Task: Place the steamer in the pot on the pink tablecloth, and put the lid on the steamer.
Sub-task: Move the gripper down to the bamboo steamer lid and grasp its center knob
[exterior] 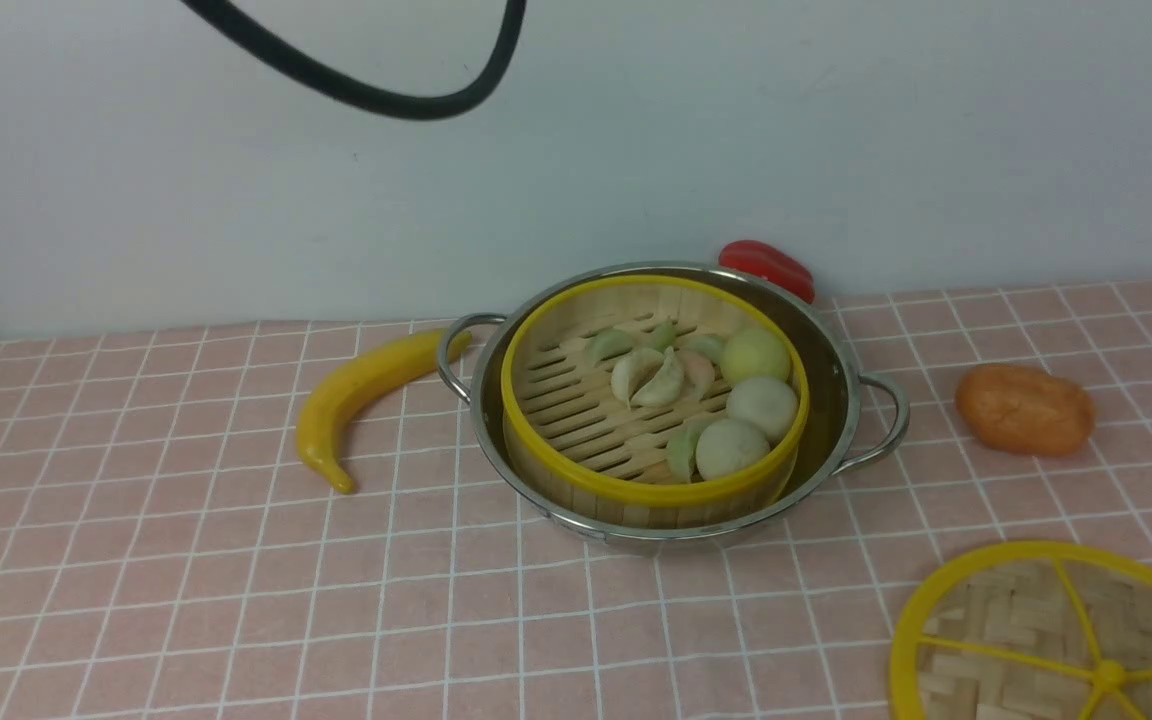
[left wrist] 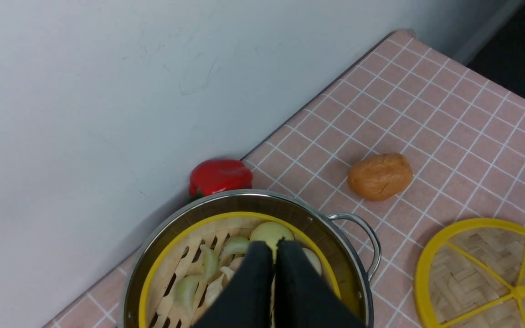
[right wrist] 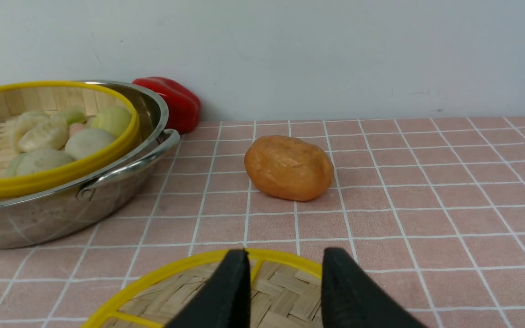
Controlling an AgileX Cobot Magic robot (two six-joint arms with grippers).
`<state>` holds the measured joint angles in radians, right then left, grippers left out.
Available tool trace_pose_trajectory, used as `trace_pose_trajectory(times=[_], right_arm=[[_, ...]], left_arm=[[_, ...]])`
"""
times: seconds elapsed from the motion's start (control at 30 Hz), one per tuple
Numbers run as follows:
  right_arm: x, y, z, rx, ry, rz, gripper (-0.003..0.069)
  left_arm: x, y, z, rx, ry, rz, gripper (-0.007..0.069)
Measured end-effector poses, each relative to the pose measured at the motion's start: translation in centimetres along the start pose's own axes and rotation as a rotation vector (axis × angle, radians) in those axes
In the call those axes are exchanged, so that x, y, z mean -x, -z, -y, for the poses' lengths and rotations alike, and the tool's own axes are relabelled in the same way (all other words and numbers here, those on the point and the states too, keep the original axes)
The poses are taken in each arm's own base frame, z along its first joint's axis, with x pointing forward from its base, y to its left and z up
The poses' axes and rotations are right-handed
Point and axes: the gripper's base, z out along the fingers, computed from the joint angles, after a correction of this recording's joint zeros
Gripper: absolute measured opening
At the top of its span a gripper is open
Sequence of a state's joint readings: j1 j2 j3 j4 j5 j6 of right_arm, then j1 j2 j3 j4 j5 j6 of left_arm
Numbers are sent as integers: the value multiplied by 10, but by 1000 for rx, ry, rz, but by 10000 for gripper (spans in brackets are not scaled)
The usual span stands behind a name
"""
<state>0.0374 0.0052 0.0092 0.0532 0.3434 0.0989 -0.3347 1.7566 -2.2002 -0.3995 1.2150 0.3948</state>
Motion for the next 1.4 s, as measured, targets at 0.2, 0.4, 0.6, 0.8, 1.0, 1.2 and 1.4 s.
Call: trace_pose_trajectory(times=[0.2, 0.4, 0.6, 0.8, 1.0, 1.2, 1.4], right_arm=[[0, 0, 0, 0, -1, 0, 243], [0, 0, 0, 0, -1, 0, 243], [0, 0, 0, 0, -1, 0, 243], [0, 0, 0, 0, -1, 0, 243], [0, 0, 0, 0, -1, 0, 243], [0, 0, 0, 0, -1, 0, 243], [0, 0, 0, 0, -1, 0, 243]], left_arm=[[0, 0, 0, 0, 0, 0, 12], [-1, 0, -2, 21, -8, -10, 12], [-8, 10, -2, 78, -26, -27, 22], [-35, 48, 6, 218, -48, 63, 34], [-103, 90, 6, 369, 38, 146, 51], [-196, 113, 12, 519, 189, 102, 64], [-291, 116, 47, 611, 284, 93, 74]])
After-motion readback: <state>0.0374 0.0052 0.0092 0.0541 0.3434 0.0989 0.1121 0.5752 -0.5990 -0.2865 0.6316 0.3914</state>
